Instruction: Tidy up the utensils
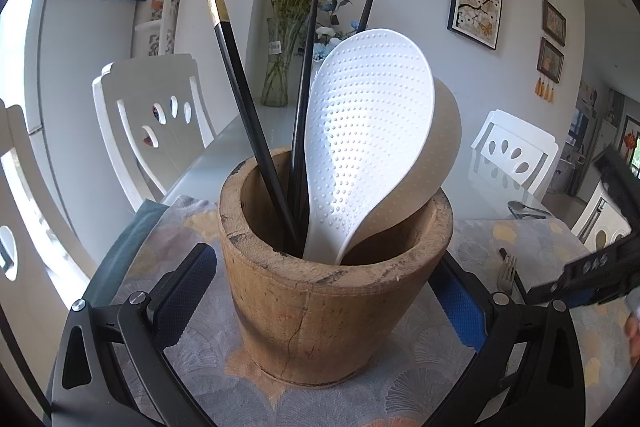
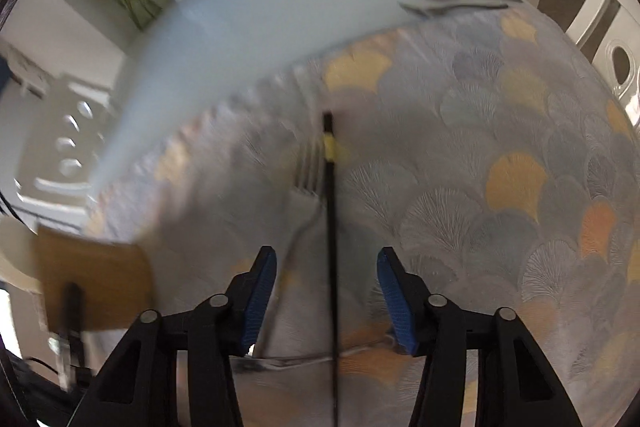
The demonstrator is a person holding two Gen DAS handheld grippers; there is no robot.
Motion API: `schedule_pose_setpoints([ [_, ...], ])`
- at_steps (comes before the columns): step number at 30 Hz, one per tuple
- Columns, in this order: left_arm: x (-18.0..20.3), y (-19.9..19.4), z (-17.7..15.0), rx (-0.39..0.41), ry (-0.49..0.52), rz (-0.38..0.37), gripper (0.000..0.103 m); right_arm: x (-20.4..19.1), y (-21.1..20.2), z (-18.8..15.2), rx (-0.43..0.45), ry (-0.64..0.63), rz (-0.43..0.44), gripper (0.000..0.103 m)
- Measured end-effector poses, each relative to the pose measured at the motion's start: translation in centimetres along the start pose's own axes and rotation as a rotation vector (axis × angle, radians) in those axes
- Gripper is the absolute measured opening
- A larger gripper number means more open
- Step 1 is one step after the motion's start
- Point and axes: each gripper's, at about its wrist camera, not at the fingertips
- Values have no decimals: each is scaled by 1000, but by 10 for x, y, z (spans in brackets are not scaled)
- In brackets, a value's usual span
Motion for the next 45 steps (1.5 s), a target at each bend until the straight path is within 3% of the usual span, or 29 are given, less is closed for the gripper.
schedule_pose_setpoints([
  [6, -2, 1, 1, -2, -4, -2, 103, 3, 19, 2, -32, -34, -47, 44],
  [19, -3, 1, 1, -2, -3, -2, 103, -11, 32, 24, -5, -154, -136, 42],
  [22, -3, 1, 1, -2, -3, -2, 103, -11, 33, 30, 6, -176, -147, 33],
  [25, -3, 1, 1, -2, -3, -2, 103, -5, 31, 32, 16, -174, -144, 17],
  [27, -3, 1, 1, -2, -3, -2, 103, 3, 30, 32, 24, -134, -113, 7],
  [30, -3, 1, 1, -2, -3, -2, 103, 21, 26, 29, 32, -38, -28, 7],
  [34, -3, 1, 2, 0, -1, 1, 103, 29, 19, 17, 37, 1, 86, 6],
  [45, -4, 0, 2, 1, 1, 3, 103, 16, -5, -27, 94, -12, 264, 6],
])
Point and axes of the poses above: each gripper's, at about its wrist camera, not at the fingertips, and y roughly the way its jaws point, x to its right, z to its top, and after that the axes turned 9 degrees about -y, right-handed
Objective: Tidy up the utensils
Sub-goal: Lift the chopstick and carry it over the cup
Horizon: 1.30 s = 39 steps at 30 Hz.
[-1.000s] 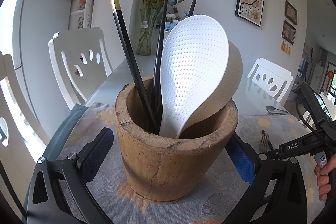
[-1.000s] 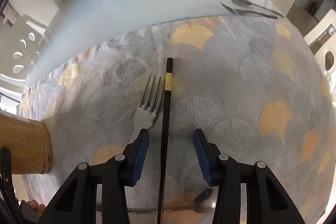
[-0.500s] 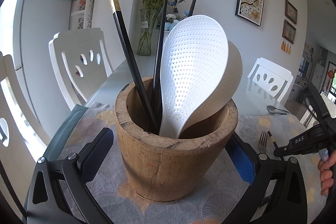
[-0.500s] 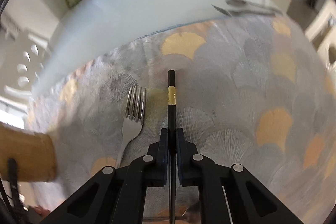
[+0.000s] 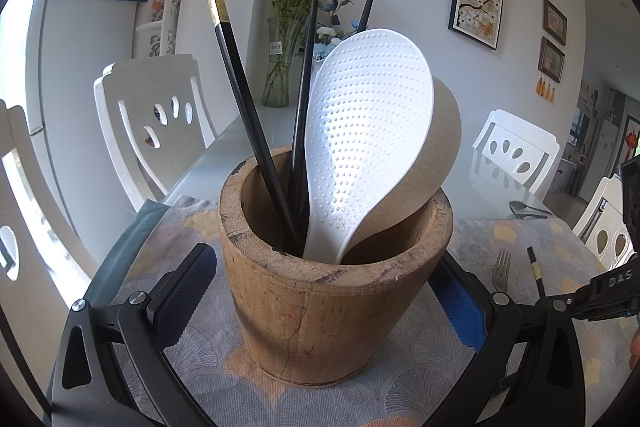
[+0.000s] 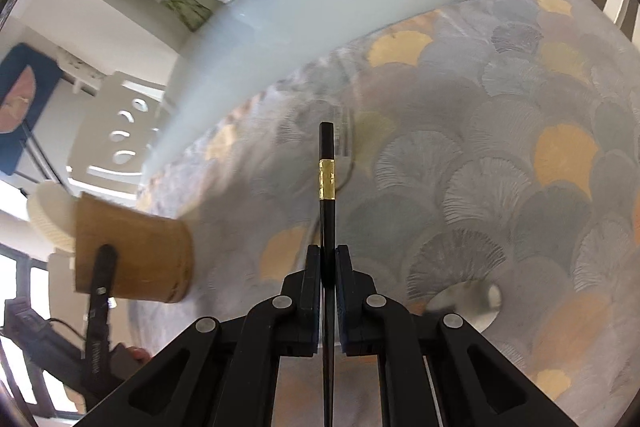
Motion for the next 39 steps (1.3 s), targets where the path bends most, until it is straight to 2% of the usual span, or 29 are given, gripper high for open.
schedule_pose_setpoints([
  [4, 0, 0, 1, 3, 5, 7, 103, -19, -2, -7, 19, -10, 72, 6],
  [6, -1, 0, 1, 3, 5, 7, 103, -35, -5, -13, 24, -61, 89, 6],
  [12, 0, -1, 1, 5, 8, 11, 103, -70, -17, -14, 59, -184, 77, 6],
  [24, 2, -2, 1, 8, 11, 15, 103, -101, -41, -9, 184, -263, 98, 6],
  [28, 1, -2, 1, 8, 10, 15, 103, -106, -52, -10, 241, -268, 104, 6],
  [39, 0, -2, 2, 6, 5, 12, 103, -154, -106, 16, 422, -415, 60, 6],
])
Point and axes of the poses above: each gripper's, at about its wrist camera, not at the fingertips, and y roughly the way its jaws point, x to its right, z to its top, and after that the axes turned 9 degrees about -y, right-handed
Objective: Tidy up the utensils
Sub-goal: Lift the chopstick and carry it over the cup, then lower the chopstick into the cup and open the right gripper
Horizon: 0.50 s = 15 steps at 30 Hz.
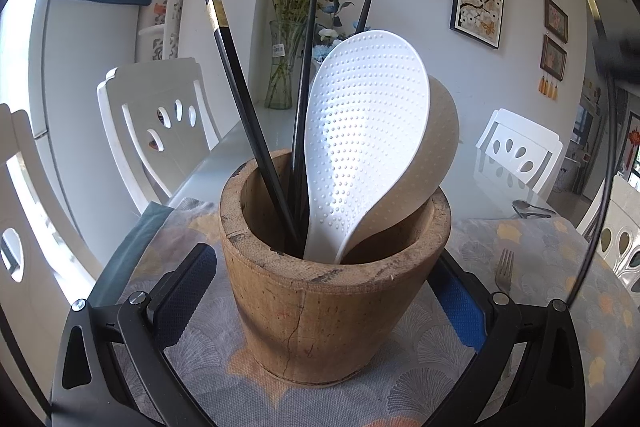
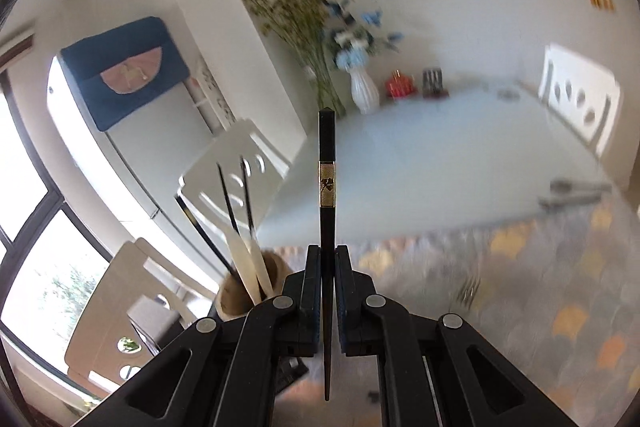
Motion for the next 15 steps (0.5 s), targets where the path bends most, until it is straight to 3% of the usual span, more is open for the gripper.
schedule_pose_setpoints([
  [6, -1, 0, 1, 1, -1, 1, 103, -23, -14, 36, 110, -87, 13, 6],
  [12, -1, 0, 1, 0, -1, 0, 103, -49, -35, 70, 258, -100, 158, 6],
  [15, -1, 0, 1, 0, -1, 0, 103, -64, -28, 76, 283, -160, 149, 6],
])
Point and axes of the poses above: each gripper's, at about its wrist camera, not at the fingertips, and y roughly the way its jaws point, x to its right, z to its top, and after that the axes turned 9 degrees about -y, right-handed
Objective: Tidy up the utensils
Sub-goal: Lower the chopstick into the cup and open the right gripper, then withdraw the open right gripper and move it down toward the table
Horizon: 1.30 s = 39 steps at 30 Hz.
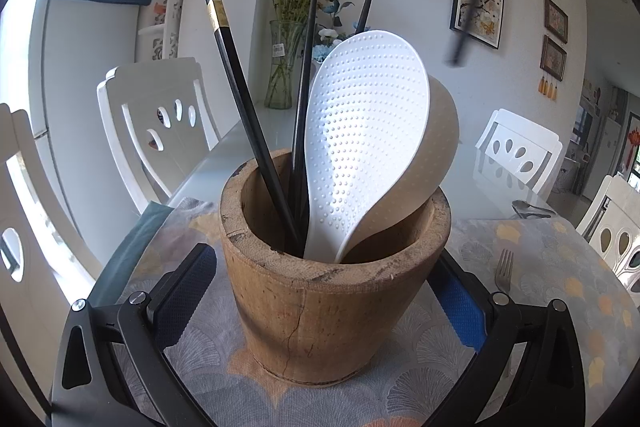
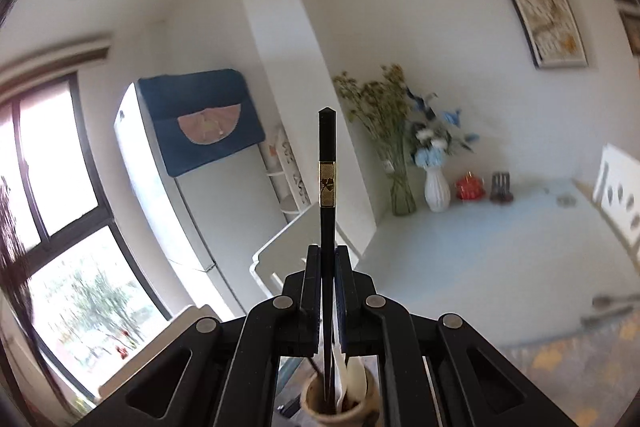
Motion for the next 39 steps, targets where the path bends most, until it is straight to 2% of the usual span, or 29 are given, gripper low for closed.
schedule_pose_setpoints([
  [4, 1, 0, 0, 1, 1, 2, 103, -11, 24, -3, -20, -11, 55, 6],
  [9, 1, 0, 1, 3, 2, 3, 103, -21, 49, -16, -97, -36, 57, 6],
  [15, 1, 0, 1, 3, 3, 4, 103, -19, 61, -26, -148, -12, 83, 6],
  [18, 1, 0, 0, 3, 3, 4, 103, -21, 69, -31, -222, -23, 132, 6],
  [19, 1, 0, 0, 3, 3, 4, 103, -23, 72, -34, -242, -36, 121, 7],
  [20, 1, 0, 0, 3, 3, 4, 103, -24, 72, -35, -253, -46, 108, 16],
  [21, 1, 0, 0, 3, 3, 4, 103, -25, 72, -35, -261, -56, 89, 37],
  [23, 1, 0, 0, 5, 4, 5, 103, -23, 67, -36, -243, -55, 61, 60],
  [25, 0, 0, 0, 3, 3, 3, 103, -21, 58, -33, -202, -52, 60, 60],
  [30, 1, -1, -1, 4, 6, 4, 103, -8, 48, -28, -175, -27, 6, 60],
  [39, 4, -2, -3, 12, 16, 17, 103, 18, 46, -38, -220, 95, -11, 60],
])
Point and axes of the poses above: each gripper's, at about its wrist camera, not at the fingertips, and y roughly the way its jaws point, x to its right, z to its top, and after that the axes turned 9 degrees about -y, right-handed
